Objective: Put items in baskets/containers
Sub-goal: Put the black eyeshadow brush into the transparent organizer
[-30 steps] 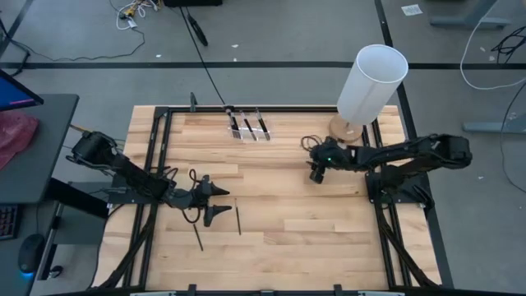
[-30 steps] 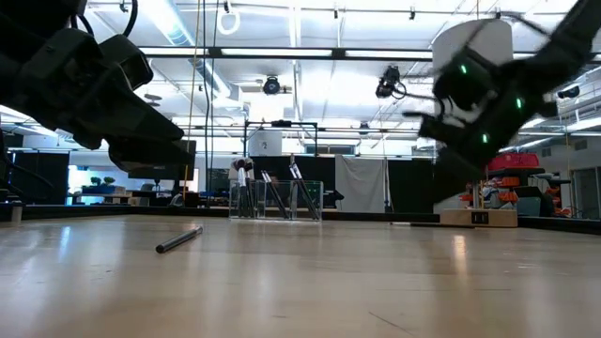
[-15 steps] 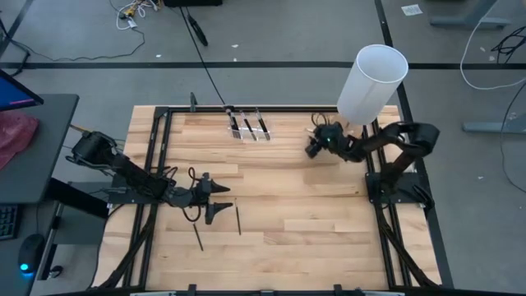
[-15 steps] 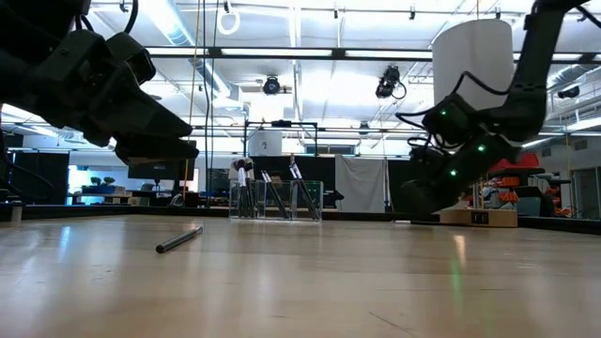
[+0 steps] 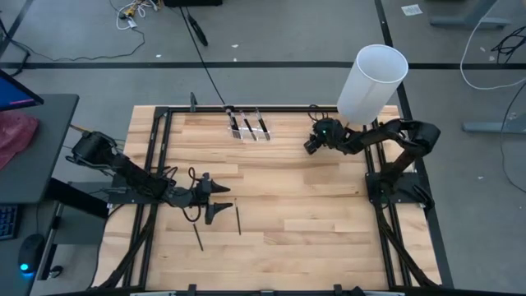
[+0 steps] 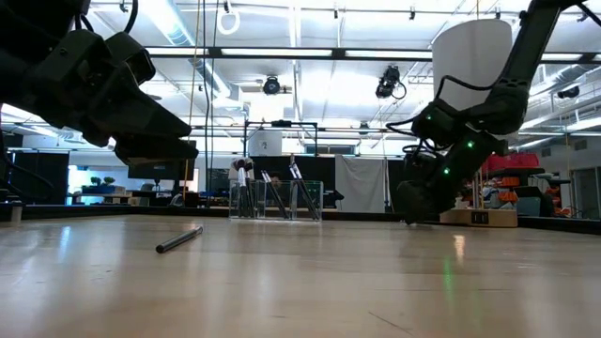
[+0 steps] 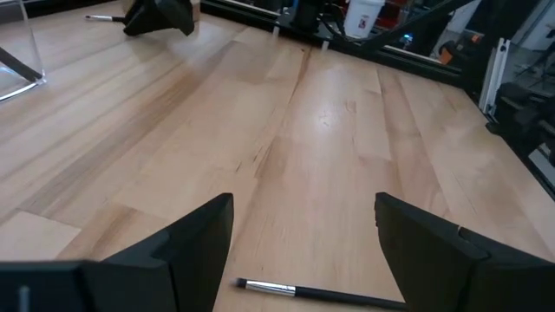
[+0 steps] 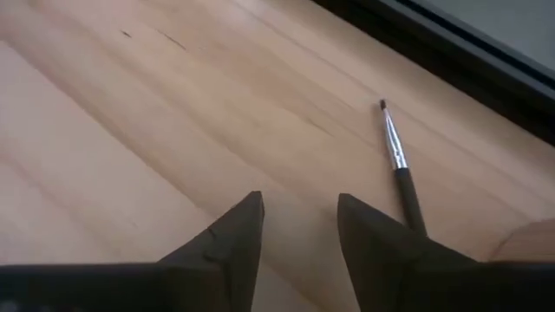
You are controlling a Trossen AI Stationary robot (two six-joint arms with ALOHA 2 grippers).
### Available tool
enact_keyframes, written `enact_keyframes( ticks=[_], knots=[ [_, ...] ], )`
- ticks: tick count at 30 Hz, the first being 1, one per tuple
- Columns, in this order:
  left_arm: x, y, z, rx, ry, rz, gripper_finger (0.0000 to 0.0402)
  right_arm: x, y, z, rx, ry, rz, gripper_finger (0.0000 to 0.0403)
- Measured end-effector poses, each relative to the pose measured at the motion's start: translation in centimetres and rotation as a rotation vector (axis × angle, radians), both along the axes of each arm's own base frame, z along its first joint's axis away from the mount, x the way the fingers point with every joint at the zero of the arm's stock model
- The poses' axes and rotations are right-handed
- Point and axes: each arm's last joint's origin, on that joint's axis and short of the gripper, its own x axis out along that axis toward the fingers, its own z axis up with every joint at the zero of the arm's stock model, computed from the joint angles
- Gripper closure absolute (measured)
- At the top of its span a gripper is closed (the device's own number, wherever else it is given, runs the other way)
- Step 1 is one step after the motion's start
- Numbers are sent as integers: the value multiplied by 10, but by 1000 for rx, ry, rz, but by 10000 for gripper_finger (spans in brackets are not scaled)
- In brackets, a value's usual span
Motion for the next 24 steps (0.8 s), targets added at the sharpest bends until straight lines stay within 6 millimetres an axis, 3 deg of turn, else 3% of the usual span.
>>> enact_keyframes(
  ticks=[7, 11, 16, 20, 24],
  knots=[
    [0, 0, 0, 0, 0, 0, 120, 5, 18, 18, 74, -72, 109, 266],
    [0, 0, 0, 1, 0, 0, 120, 16, 18, 37, -31, 90, 35, 308],
    [0, 0, 0, 11, 0, 7, 120, 32, 1, 53, -135, 298, 4, 393],
    [0, 0, 0, 15, 0, 13, 120, 40, -20, 52, -174, 401, -50, 395],
    [0, 0, 0, 15, 0, 14, 120, 46, -35, 37, -169, 517, -83, 398]
  ],
)
